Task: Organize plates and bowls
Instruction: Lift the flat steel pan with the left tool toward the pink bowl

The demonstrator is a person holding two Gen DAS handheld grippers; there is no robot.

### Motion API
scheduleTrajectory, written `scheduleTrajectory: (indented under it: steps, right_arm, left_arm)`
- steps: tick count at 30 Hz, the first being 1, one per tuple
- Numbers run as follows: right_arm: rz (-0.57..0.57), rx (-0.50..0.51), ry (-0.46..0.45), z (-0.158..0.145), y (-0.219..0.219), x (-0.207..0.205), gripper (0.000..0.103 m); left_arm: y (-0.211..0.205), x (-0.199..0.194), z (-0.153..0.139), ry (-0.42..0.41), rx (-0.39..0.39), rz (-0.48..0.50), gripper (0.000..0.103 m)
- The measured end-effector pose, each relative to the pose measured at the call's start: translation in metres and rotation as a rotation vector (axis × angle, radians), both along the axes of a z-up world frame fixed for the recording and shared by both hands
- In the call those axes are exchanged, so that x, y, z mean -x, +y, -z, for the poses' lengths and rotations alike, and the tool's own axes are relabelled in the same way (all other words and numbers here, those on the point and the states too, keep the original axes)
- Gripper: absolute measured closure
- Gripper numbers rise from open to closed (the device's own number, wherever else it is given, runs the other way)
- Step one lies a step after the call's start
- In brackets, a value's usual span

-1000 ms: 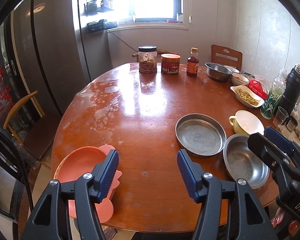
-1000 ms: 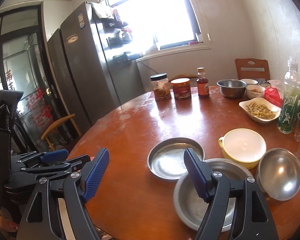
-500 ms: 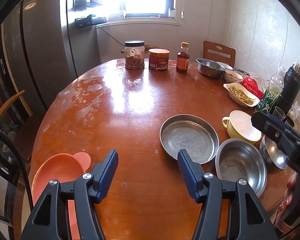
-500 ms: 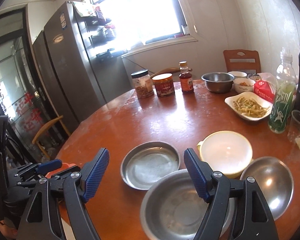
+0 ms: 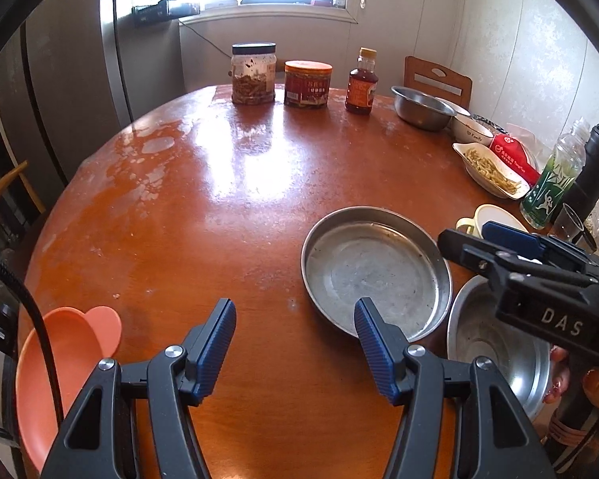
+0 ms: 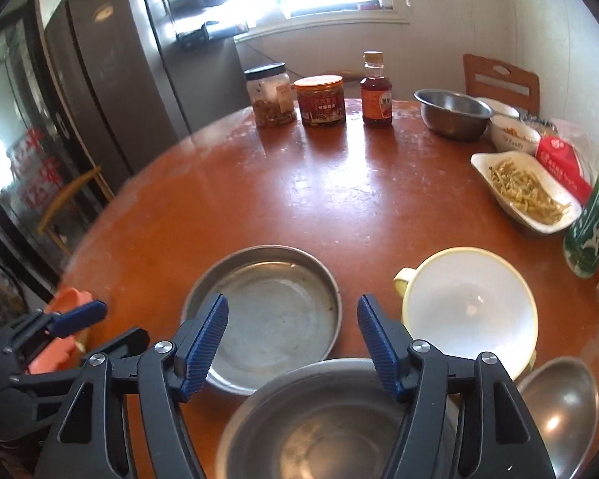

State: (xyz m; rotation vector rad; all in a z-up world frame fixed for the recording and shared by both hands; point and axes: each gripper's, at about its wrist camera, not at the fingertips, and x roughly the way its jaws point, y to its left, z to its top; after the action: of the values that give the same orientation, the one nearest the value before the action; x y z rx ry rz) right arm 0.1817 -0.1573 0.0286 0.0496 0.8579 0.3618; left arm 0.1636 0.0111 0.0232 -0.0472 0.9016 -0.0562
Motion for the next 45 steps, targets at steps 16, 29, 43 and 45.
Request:
scheduleTrajectory:
  steps: [16,29,43,45]
  right_arm:
    - [-0.019,0.158,0.122,0.033,0.005,-0.044,0.055]
    - [-0.054,0.12,0.143,0.041,0.011,-0.046,0.072]
    - [-0.082,-0.031,0.058,0.001,0.017,-0.023,0.072]
    - [-0.091,-0.044,0.044,-0.006,0.019,-0.017,0.071]
  left_arm:
    - [-0.005,-0.029,0.041,0.173,0.071,-0.059,0.036]
    - [-0.018,-0.038,0.043,0.157,0.176,-0.038,0.062]
    - [0.007,-0.016,-0.006,0.013,0.176,-0.108,0.062]
    - [0.01,-0.01,-0.011,0.002,0.171,-0.112,0.062]
